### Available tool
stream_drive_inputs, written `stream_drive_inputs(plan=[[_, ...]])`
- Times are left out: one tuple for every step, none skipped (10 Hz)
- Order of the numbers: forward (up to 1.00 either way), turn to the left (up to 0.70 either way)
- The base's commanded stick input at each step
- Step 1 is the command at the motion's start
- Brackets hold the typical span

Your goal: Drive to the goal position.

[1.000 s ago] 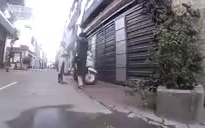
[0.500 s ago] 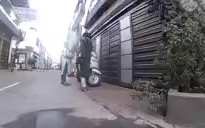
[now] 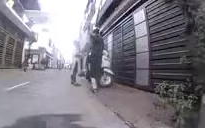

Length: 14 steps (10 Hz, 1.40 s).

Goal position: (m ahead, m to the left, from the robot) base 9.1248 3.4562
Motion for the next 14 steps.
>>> stream_drive_inputs(plan=[[-0.7,-0.29],[-0.7,-0.35],[-0.7,-0.35],[-0.7,-0.35],[-0.7,-0.35],[-0.7,-0.35],[-0.7,-0.35],[-0.7,-0.35],[-0.7,-0.35],[-0.7,-0.35],[-0.7,-0.35],[-0.7,-0.35],[-0.7,-0.35],[-0.7,-0.35]])
